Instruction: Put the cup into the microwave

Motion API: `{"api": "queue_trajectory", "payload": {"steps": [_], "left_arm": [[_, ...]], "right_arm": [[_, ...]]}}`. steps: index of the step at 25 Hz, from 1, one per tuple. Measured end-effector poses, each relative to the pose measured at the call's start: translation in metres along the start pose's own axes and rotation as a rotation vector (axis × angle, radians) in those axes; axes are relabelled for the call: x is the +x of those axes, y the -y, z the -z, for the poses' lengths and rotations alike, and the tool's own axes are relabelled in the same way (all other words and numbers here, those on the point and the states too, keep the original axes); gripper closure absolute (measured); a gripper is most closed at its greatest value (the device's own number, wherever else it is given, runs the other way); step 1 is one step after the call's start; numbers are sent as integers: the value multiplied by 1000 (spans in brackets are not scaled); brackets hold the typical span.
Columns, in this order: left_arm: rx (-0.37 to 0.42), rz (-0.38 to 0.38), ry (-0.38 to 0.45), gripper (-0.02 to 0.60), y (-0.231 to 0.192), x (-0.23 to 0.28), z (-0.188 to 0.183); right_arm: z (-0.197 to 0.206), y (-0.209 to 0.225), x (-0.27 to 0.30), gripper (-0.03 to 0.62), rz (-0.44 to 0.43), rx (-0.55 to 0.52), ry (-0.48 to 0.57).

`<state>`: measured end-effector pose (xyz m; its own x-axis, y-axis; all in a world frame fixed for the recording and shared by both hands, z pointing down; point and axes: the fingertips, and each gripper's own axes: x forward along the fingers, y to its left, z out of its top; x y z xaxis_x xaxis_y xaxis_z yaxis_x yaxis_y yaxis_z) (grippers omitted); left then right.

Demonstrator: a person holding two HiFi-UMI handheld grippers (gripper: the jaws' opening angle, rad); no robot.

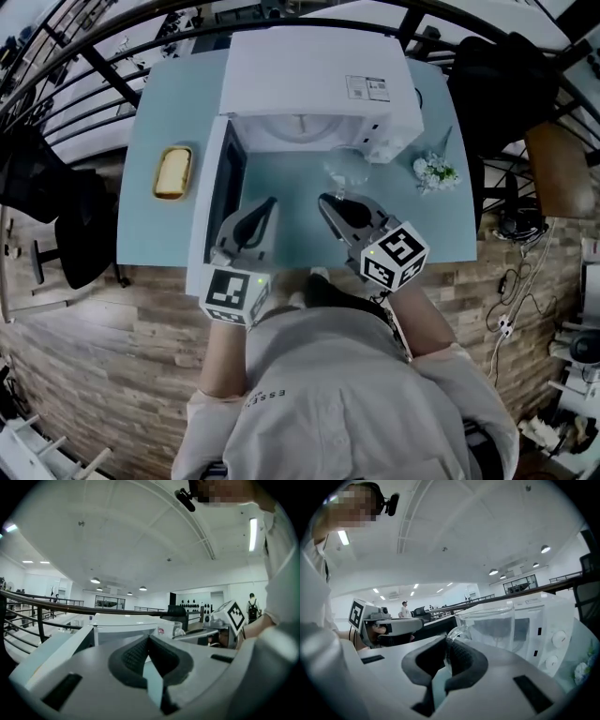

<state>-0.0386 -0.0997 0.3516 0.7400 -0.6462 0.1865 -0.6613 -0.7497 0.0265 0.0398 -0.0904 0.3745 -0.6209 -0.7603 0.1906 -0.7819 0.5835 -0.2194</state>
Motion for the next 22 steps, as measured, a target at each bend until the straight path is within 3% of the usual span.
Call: {"api": "queue_trajectory", "payload": {"steps": [9,14,22], "left_arm": [[-59,-83,2,580,-33,45,13],[-41,-104,11,580,-44,61,25],[-79,-139,19,580,-59,79,35]], "right_arm": [[24,53,61,572,-164,15,-54],[37,71,96,572,-239,29,-64],[57,99,139,572,-275,24,-92]]}}
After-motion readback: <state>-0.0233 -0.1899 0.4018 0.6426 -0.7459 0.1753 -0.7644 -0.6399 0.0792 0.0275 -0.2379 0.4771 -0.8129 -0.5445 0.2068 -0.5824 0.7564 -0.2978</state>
